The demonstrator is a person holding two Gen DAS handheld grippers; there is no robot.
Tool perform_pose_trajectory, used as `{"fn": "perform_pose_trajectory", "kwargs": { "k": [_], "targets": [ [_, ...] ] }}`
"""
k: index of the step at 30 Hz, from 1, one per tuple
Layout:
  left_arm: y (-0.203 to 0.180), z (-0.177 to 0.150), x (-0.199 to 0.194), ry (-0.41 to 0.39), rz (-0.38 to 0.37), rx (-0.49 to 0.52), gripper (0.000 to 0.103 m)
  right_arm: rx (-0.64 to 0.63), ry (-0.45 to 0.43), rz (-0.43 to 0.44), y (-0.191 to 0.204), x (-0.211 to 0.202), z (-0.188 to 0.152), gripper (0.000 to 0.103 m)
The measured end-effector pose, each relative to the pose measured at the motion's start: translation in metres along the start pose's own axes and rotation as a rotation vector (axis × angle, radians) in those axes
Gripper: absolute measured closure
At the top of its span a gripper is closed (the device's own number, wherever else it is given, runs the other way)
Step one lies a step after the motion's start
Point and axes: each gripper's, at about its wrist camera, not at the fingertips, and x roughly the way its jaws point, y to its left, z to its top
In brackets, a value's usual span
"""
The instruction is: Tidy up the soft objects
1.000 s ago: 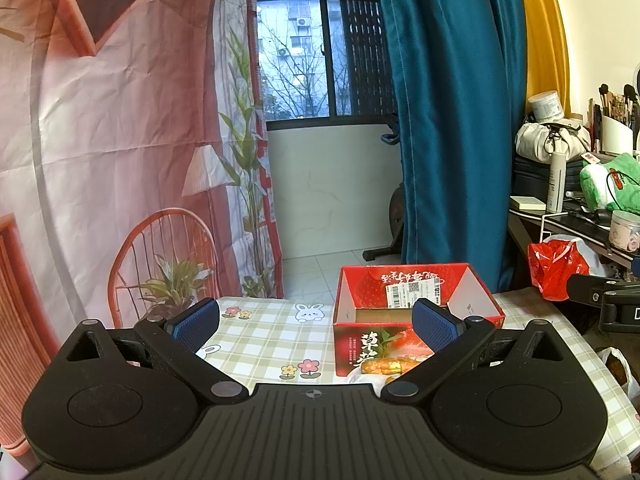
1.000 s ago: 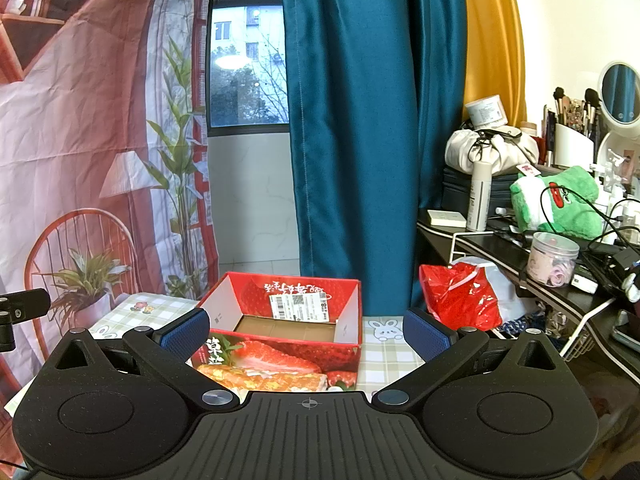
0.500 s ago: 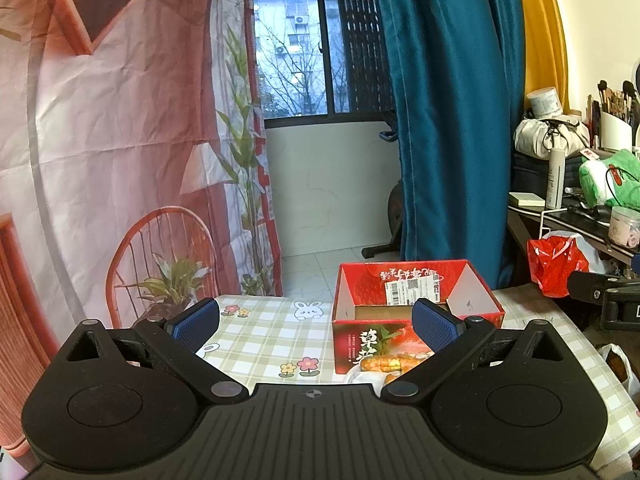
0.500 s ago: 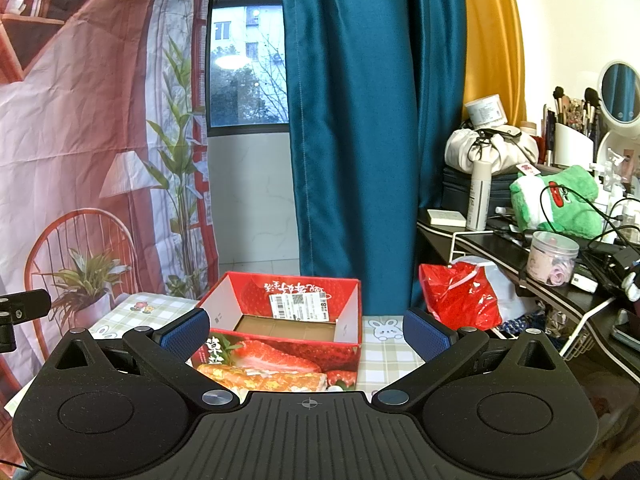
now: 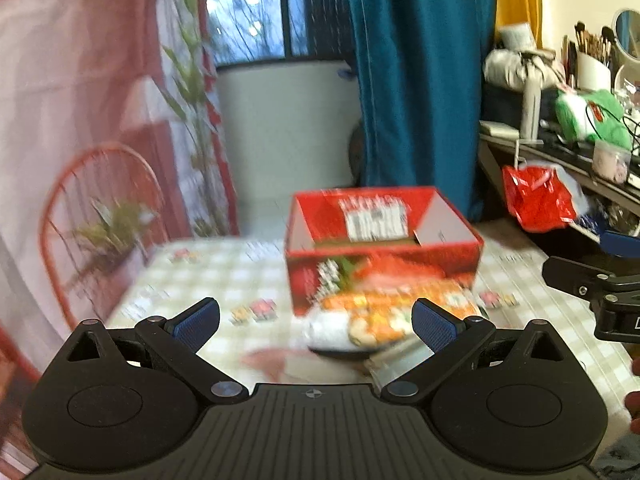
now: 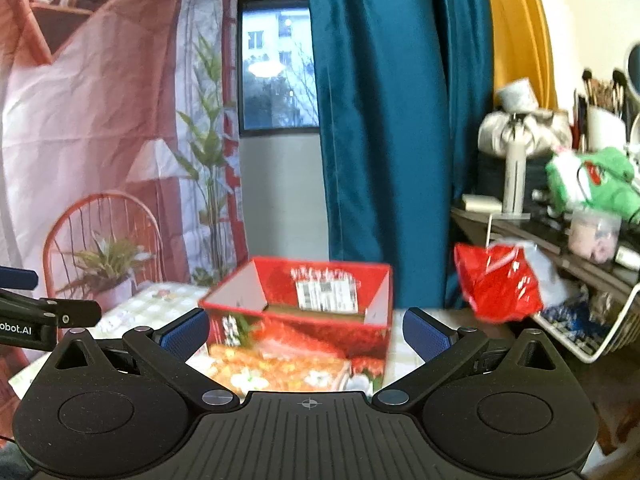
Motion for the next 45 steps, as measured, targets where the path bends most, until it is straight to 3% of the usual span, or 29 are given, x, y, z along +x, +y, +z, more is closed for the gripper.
{"fn": "perform_pose_trajectory", "kwargs": {
  "k": [7, 12, 16, 22, 29, 34, 42, 45],
  "targets": [
    [0.011, -0.025, 0.044, 0.064, -0.076, -0.045, 0.001, 0.022, 0.122, 0.031, -0.015, 0.038, -0.034, 0.001],
    [0.015, -0.04, 0.071, 0.146, -0.12, -0.087, 0.004, 0.045, 0.221, -0.01, -0.023, 0.064, -0.053, 0.0],
    [0.014, -0.053, 0.097, 0.23, -0.181, -0.118, 0.018, 0.016, 0.257, -0.014, -0.029, 0.081, -0.074, 0.002],
    [0.006, -0.069, 0.118, 0.338, -0.27, -0.117, 0.045, -0.024, 0.36, 0.012, -0.031, 0.101, -0.104, 0.022],
    [-0.005, -0.08, 0.136, 0.411, -0.334, -0.126, 0.064, 0.015, 0.428, 0.034, -0.035, 0.114, -0.121, 0.032],
    [-0.006, -0.088, 0.146, 0.459, -0.372, -0.151, 0.066, 0.03, 0.453, 0.037, -0.037, 0.117, -0.125, 0.033],
    [-0.007, -0.08, 0.133, 0.407, -0.414, -0.146, 0.067, 0.061, 0.479, 0.028, -0.043, 0.12, -0.129, 0.033],
    [-0.013, -0.082, 0.135, 0.434, -0.438, -0.124, 0.067, 0.065, 0.487, 0.028, -0.043, 0.121, -0.129, 0.033]
  ]
}}
